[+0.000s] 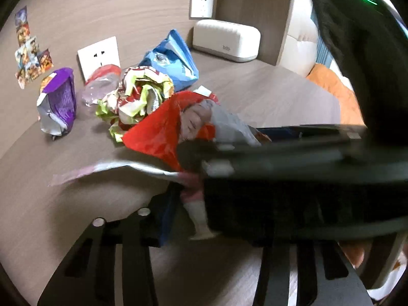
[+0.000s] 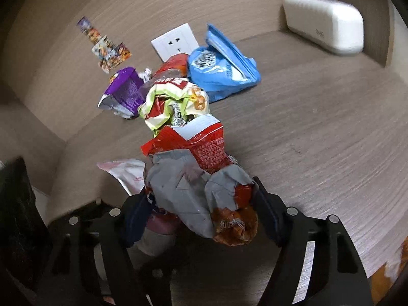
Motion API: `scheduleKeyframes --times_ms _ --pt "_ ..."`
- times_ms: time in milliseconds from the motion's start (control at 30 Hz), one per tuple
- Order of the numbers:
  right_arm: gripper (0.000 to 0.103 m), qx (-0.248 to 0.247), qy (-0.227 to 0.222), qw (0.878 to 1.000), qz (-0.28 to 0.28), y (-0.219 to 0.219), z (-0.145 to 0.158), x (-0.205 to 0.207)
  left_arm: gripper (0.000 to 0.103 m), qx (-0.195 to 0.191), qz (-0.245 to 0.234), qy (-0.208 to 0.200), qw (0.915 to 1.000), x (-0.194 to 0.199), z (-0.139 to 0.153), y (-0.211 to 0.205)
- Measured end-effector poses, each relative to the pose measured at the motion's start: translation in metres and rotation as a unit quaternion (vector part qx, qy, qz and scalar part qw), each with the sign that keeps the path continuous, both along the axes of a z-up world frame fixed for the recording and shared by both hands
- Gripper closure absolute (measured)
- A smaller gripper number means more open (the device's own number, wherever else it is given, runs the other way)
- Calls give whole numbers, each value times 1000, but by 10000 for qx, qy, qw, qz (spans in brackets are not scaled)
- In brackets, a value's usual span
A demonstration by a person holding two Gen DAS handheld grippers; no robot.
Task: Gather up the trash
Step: 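Grasp the pink-white wrapper with the left tool while the right tool grasps the red-grey wrappers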
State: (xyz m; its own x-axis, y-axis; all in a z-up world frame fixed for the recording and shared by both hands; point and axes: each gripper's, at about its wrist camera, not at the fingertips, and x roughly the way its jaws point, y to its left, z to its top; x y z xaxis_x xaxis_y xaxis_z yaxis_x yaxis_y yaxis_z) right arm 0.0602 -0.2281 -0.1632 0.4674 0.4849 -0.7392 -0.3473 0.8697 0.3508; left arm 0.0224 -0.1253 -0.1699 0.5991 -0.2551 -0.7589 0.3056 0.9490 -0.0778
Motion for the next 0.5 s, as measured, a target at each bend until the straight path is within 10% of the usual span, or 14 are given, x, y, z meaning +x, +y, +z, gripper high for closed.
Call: scheduleKeyframes --times_ms 500 --pt "33 315 -138 9986 -408 -11 10 0 73 -564 5 286 9980 12 4 31"
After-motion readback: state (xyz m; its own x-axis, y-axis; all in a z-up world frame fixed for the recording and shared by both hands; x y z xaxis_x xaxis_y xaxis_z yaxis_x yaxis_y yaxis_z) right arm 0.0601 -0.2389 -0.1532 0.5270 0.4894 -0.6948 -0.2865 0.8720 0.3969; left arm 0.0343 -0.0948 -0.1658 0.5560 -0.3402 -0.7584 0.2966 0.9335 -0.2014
